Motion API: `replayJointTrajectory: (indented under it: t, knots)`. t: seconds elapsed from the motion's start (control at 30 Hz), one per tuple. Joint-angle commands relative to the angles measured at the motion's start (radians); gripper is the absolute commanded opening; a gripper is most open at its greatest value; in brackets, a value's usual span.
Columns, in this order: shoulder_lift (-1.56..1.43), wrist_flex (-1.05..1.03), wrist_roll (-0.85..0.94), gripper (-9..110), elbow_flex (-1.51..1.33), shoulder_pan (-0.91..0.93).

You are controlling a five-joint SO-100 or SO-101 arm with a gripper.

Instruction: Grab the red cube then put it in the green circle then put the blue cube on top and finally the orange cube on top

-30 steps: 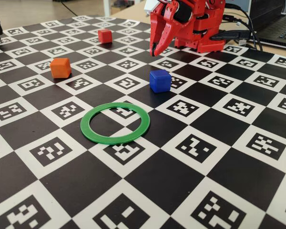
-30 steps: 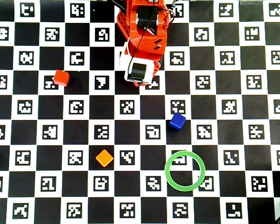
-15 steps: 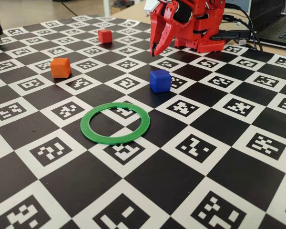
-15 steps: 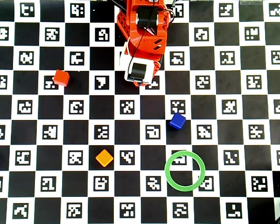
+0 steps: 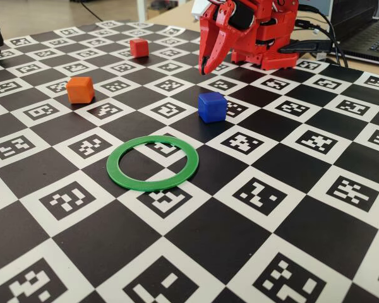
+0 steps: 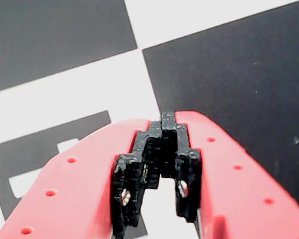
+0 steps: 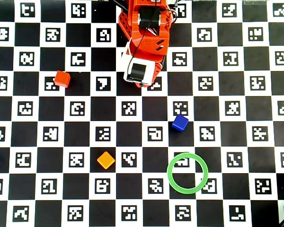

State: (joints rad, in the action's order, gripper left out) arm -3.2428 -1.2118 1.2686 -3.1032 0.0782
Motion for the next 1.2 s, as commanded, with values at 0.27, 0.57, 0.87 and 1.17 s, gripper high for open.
replayJointTrajectory:
  t: [0.27, 0.57, 0.87, 1.17]
  knots:
    - [0.511, -0.031, -0.207, -5, 0.543, 0.002]
    - [0.775, -0.233, -0.391, -5, 0.945, 0.031]
    - [1.025, -0.472, -0.609, -5, 1.365, 0.190]
    - [1.218, -0.525, -0.696, 7, 1.569, 0.482]
